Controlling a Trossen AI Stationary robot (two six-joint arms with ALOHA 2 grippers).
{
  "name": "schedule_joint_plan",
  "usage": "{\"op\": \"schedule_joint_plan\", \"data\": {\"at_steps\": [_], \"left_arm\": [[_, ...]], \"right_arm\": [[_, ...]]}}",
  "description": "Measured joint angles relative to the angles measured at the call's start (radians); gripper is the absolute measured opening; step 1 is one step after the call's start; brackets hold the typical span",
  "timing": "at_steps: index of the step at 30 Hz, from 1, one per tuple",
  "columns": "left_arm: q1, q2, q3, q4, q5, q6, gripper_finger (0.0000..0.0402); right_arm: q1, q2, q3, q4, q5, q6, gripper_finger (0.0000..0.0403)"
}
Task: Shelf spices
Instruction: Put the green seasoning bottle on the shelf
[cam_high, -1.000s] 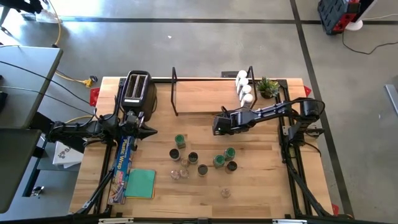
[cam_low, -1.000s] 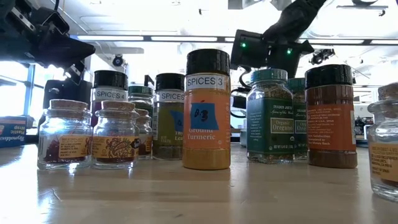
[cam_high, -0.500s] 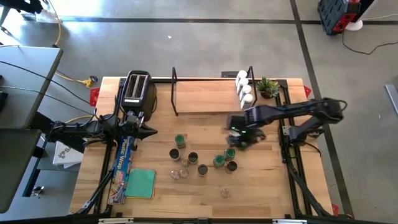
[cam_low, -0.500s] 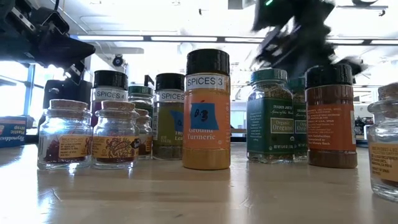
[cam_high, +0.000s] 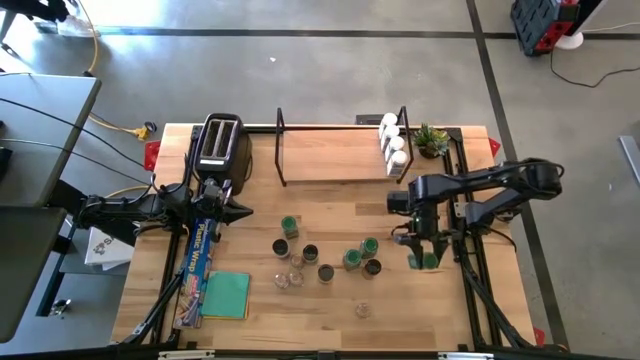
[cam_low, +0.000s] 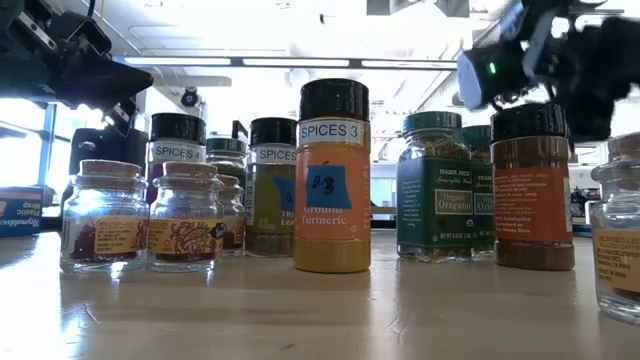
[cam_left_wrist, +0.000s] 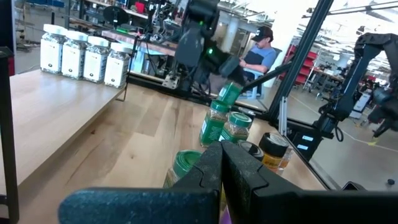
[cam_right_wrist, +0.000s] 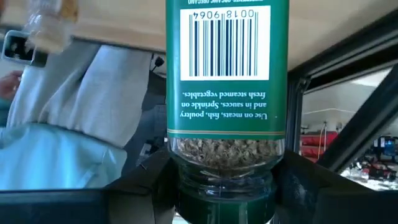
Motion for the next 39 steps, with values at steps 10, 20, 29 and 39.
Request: {"op": "schedule_joint_plan", "data": {"at_steps": [10,20,29,39], "left_arm": [[0.000,0.000,0.000,0.000,0.000,0.000,0.0000],[0.000,0.000,0.000,0.000,0.000,0.000,0.0000],[0.000,0.000,0.000,0.000,0.000,0.000,0.0000],[0.000,0.000,0.000,0.000,0.000,0.000,0.0000]], "right_arm": [[-0.033,0.077,-0.102,0.350,-0.003,0.120,0.0189],[-0.034,0.126,-0.102,0.454,-0.021,0.118,0.0200],[-0.034,0.125,-0.094,0.445,0.008,0.112,0.0297],[-0.033,0.091,0.087,0.229,0.110,-0.011,0.0301]]}}
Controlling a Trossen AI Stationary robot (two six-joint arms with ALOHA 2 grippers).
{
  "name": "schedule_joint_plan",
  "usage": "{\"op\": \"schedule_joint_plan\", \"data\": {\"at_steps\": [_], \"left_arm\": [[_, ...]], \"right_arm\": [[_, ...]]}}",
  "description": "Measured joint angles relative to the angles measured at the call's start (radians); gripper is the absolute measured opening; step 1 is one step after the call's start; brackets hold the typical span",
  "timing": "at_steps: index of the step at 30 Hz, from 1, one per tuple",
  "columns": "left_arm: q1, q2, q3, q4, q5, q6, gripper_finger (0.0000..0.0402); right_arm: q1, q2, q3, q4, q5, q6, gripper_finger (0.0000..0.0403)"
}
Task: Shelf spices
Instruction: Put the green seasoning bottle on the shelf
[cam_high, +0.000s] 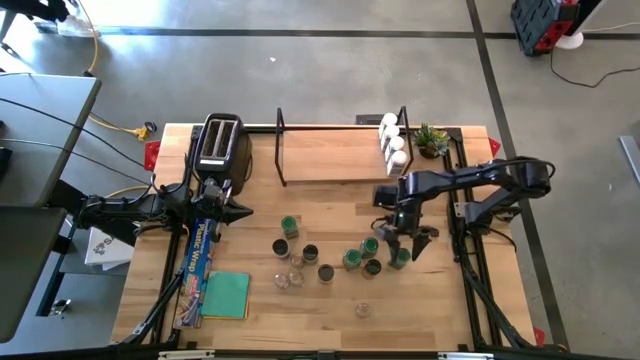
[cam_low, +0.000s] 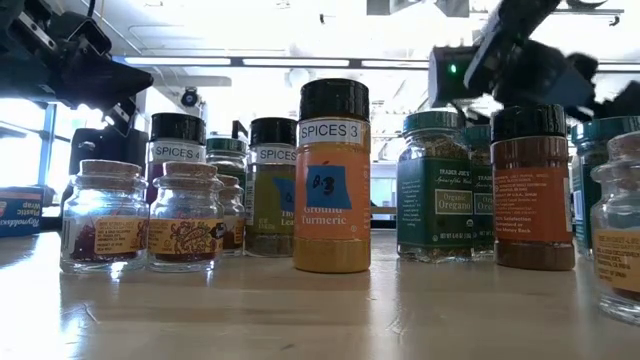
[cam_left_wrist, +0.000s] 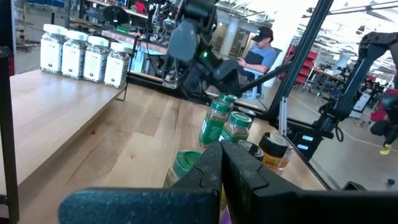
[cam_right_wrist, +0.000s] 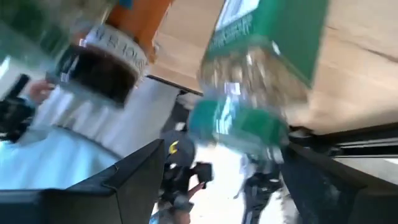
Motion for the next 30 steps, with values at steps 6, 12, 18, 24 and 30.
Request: {"op": "schedule_joint_plan", "data": {"at_steps": [6,12,18,24,30], "left_arm": [[0.000,0.000,0.000,0.000,0.000,0.000,0.0000],[0.000,0.000,0.000,0.000,0.000,0.000,0.0000],[0.000,0.000,0.000,0.000,0.000,0.000,0.0000],[0.000,0.000,0.000,0.000,0.000,0.000,0.0000],[0.000,0.000,0.000,0.000,0.000,0.000,0.0000]], "right_arm": [[0.044,-0.017,0.201,-0.396,0.241,-0.385,0.0302],[0.212,-0.018,0.469,-0.496,0.590,-0.843,0.0302],[0.385,-0.018,0.543,-0.365,0.707,-1.299,0.0303],[0.495,-0.017,0.467,-0.339,0.851,-1.489,0.0303],[0.515,-0.017,0.382,-0.286,0.920,-1.506,0.0303]]}}
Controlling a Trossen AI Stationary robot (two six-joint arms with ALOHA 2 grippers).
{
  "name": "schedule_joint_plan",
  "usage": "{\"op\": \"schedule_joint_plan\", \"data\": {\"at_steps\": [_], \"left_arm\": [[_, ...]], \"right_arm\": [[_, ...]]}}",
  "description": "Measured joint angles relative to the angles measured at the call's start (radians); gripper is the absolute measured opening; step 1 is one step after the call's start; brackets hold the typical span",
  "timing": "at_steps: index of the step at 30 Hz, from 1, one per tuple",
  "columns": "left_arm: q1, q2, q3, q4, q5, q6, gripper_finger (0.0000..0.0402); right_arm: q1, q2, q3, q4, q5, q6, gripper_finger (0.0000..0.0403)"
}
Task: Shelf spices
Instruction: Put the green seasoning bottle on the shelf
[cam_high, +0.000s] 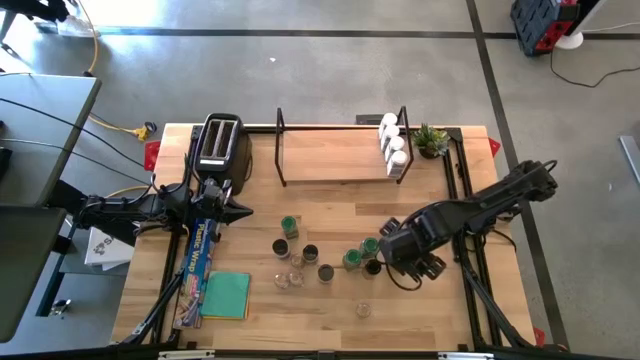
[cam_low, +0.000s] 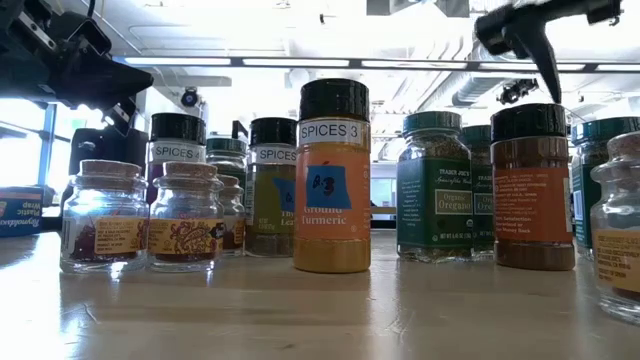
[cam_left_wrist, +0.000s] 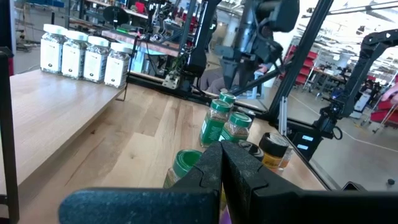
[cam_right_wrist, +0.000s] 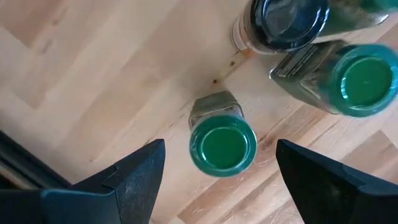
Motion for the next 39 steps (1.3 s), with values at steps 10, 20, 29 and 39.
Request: {"op": "schedule_joint_plan", "data": {"at_steps": [10,20,29,39], "left_arm": [[0.000,0.000,0.000,0.000,0.000,0.000,0.0000],[0.000,0.000,0.000,0.000,0.000,0.000,0.0000],[0.000,0.000,0.000,0.000,0.000,0.000,0.0000],[0.000,0.000,0.000,0.000,0.000,0.000,0.0000]], "right_arm": [[-0.019,0.000,-0.107,0.126,0.001,-0.049,0.0302],[-0.023,0.000,-0.183,0.165,-0.001,-0.040,0.0283],[-0.023,0.002,-0.165,0.183,-0.058,0.078,0.0191],[-0.155,0.002,0.148,-0.150,-0.124,0.529,0.0191]]}}
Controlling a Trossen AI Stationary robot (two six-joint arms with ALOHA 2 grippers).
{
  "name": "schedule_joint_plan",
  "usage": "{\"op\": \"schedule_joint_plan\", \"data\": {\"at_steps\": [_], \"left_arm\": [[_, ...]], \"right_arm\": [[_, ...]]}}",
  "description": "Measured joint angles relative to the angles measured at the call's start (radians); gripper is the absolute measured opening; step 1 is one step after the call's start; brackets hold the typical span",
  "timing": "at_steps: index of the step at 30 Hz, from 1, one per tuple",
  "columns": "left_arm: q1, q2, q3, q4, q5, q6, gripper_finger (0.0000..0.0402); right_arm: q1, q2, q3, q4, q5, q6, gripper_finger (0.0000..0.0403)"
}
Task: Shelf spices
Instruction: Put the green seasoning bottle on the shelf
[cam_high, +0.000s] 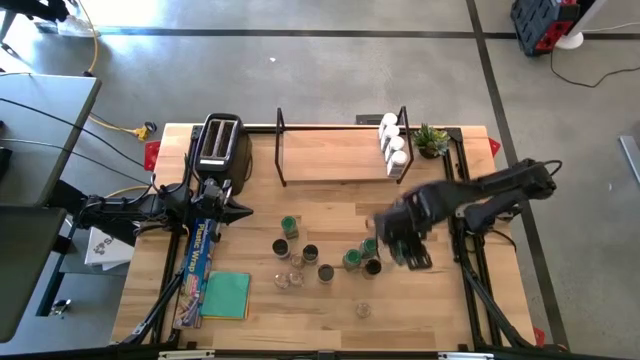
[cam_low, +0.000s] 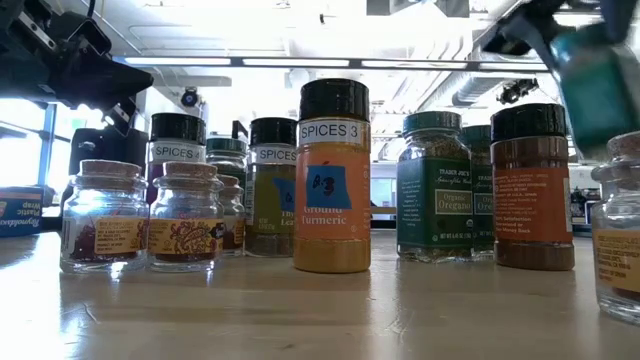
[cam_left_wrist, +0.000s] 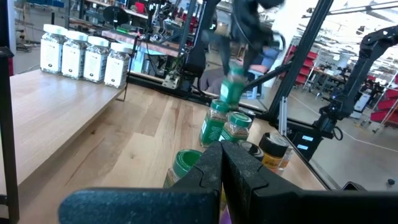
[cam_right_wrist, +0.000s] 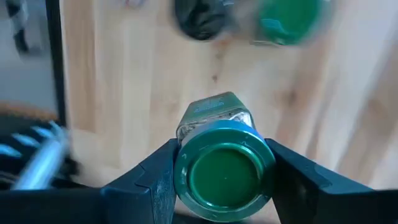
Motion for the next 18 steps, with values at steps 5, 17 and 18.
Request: {"op": "schedule_joint_plan", "data": {"at_steps": [5,17,18], "left_arm": [[0.000,0.000,0.000,0.000,0.000,0.000,0.0000],[0.000,0.000,0.000,0.000,0.000,0.000,0.0000],[0.000,0.000,0.000,0.000,0.000,0.000,0.0000]], "right_arm": [[-0.163,0.012,0.210,-0.053,0.013,0.175,0.0191],[-0.638,0.269,0.587,-0.004,0.168,-0.162,0.0191],[-0.674,0.303,0.613,-0.003,0.168,-0.214,0.0191]]}}
